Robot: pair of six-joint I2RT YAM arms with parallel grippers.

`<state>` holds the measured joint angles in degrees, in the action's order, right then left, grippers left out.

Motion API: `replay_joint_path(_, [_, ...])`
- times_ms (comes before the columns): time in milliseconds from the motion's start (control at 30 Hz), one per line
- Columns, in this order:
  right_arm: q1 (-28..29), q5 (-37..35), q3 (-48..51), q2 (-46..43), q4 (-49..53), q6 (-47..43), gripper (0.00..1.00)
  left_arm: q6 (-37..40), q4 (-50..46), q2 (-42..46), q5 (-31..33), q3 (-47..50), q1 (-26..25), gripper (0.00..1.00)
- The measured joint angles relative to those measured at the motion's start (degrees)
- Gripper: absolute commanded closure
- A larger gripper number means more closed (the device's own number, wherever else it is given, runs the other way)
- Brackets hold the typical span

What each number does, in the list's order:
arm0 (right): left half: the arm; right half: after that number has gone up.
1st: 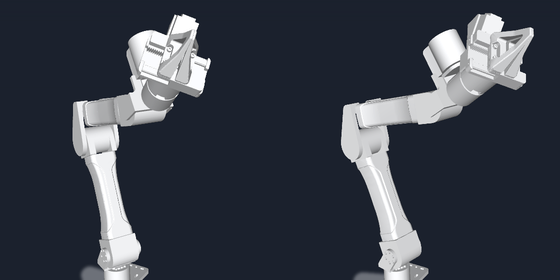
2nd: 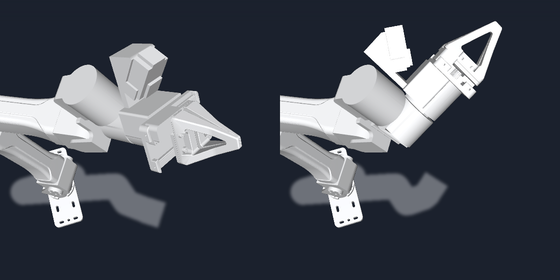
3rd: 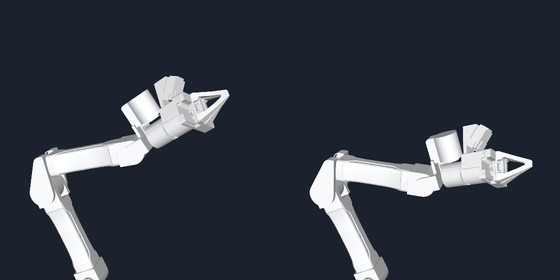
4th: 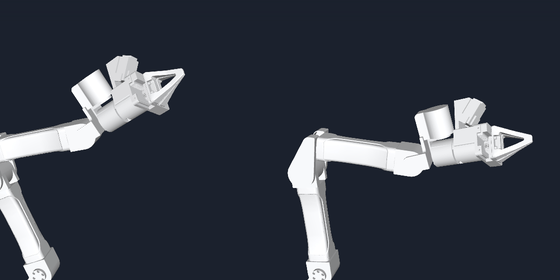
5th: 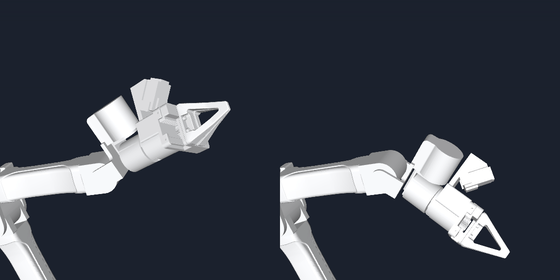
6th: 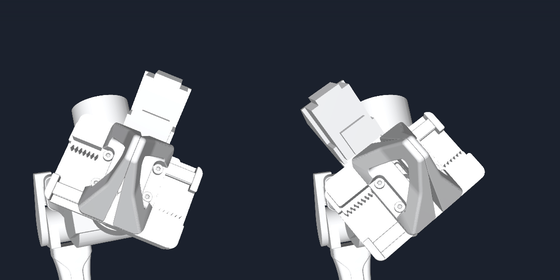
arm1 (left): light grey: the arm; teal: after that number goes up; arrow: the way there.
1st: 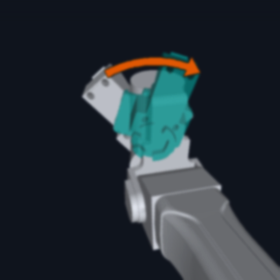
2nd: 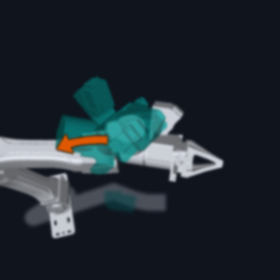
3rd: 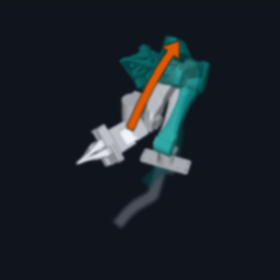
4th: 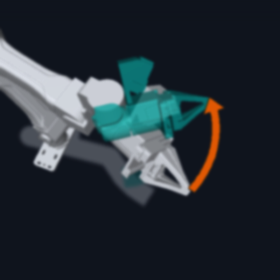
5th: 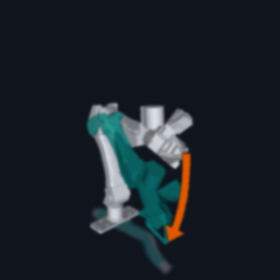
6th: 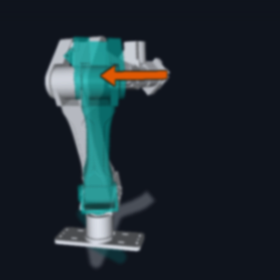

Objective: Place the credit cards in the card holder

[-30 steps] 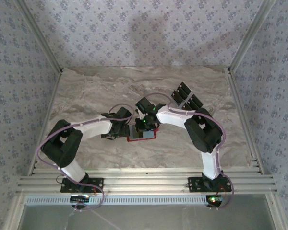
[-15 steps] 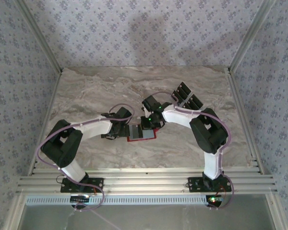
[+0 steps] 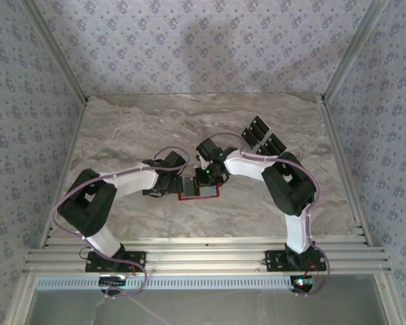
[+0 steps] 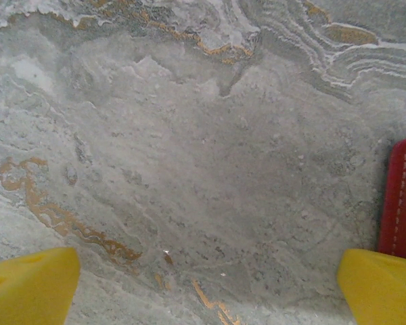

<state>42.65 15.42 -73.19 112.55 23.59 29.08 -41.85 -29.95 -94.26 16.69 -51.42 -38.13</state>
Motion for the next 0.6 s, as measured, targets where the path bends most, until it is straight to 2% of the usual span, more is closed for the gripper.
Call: replay_joint_path(600, [1.0,1.4,-2.5,2.4,-0.5,1.3,0.90,0.0,0.0,0.0,-0.2,0.0,0.0,0.00])
